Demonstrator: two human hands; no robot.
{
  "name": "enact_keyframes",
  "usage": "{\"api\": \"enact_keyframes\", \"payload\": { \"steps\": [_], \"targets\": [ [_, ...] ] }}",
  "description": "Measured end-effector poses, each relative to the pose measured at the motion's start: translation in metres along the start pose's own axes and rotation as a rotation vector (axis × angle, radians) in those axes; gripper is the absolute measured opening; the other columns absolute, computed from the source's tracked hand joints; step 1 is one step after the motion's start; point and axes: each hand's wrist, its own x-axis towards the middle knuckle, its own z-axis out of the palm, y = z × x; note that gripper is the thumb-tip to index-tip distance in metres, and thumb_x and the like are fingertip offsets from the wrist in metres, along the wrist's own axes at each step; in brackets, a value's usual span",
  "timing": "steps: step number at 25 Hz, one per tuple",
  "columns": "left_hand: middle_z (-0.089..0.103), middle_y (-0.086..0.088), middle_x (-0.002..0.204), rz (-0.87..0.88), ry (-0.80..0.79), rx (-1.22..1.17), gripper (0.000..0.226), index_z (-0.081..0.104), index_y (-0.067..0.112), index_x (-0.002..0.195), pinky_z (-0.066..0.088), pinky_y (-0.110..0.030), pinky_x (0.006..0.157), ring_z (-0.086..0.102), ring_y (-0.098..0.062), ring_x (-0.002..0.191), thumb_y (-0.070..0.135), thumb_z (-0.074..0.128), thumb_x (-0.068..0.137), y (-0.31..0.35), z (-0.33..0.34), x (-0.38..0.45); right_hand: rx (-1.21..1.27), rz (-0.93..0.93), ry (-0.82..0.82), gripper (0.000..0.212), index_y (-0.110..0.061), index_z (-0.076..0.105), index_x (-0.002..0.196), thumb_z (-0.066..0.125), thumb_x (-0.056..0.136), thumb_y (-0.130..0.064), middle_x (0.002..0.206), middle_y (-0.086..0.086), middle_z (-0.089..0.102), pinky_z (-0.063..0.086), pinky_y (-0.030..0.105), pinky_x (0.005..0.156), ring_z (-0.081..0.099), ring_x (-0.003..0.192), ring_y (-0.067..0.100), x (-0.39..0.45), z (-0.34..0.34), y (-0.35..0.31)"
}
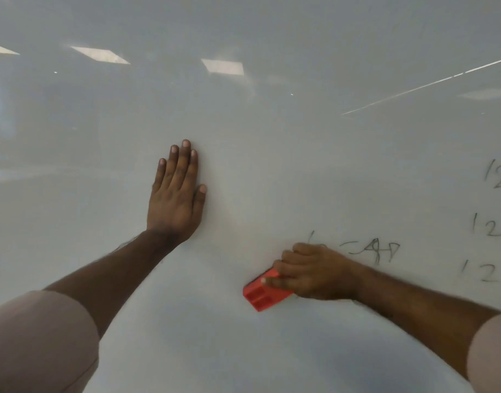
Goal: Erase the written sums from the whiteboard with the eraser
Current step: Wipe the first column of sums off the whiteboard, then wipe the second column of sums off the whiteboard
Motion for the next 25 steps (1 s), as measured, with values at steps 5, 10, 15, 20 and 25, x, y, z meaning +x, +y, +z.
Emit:
{"api": "enact_keyframes", "payload": {
  "steps": [5, 10, 15, 20, 25],
  "targets": [
    [0.007, -0.014, 0.169, -0.039, -0.004, -0.015, 0.063, 0.016, 0.0, 0.16, 0.002, -0.043, 0.129, 0.005, -0.029, 0.158, 0.024, 0.031, 0.104, 0.015, 0.003, 0.0, -0.109, 0.632, 0.216, 0.06, -0.013, 0.055, 0.14, 0.069, 0.084, -0.03, 0.105, 0.014, 0.058, 0.037, 0.04, 0.077, 0.054, 0.089, 0.032, 0.035, -0.023, 0.058],
    [0.007, -0.014, 0.17, -0.011, -0.038, -0.016, 0.07, 0.014, 0.0, 0.16, 0.001, -0.04, 0.129, 0.001, -0.026, 0.158, 0.016, 0.037, 0.096, 0.033, 0.003, 0.001, 0.055, 0.501, 0.21, 0.051, -0.013, 0.056, 0.138, 0.066, 0.088, -0.019, 0.108, 0.016, 0.062, 0.04, 0.041, 0.077, 0.055, 0.087, 0.033, 0.03, 0.012, -0.021],
    [0.009, -0.016, 0.17, 0.02, -0.083, 0.0, 0.068, 0.013, 0.002, 0.161, 0.002, -0.039, 0.129, 0.002, -0.026, 0.158, 0.02, 0.035, 0.099, 0.051, 0.002, 0.006, 0.084, 0.036, -0.053, 0.047, -0.02, 0.054, 0.138, 0.05, 0.091, -0.014, 0.113, 0.005, 0.059, 0.039, 0.037, 0.083, 0.056, 0.095, 0.025, -0.027, 0.019, -0.052],
    [0.012, -0.018, 0.169, 0.046, -0.085, 0.011, 0.07, 0.016, 0.0, 0.16, 0.005, -0.039, 0.129, 0.007, -0.028, 0.158, 0.019, 0.039, 0.097, 0.072, 0.003, 0.016, -0.041, 0.399, 0.157, 0.057, -0.015, 0.055, 0.14, 0.066, 0.085, -0.028, 0.108, 0.015, 0.059, 0.037, 0.04, 0.076, 0.051, 0.09, 0.031, -0.044, -0.029, 0.05],
    [0.012, -0.018, 0.17, 0.008, -0.09, 0.022, 0.072, 0.015, 0.0, 0.16, 0.004, -0.038, 0.129, 0.008, -0.03, 0.158, 0.017, 0.039, 0.094, 0.104, 0.008, 0.028, 0.038, 0.65, 0.274, 0.055, -0.01, 0.055, 0.138, 0.066, 0.087, -0.024, 0.107, 0.017, 0.054, 0.041, 0.042, 0.076, 0.05, 0.089, 0.033, -0.043, -0.017, 0.018]
  ]
}}
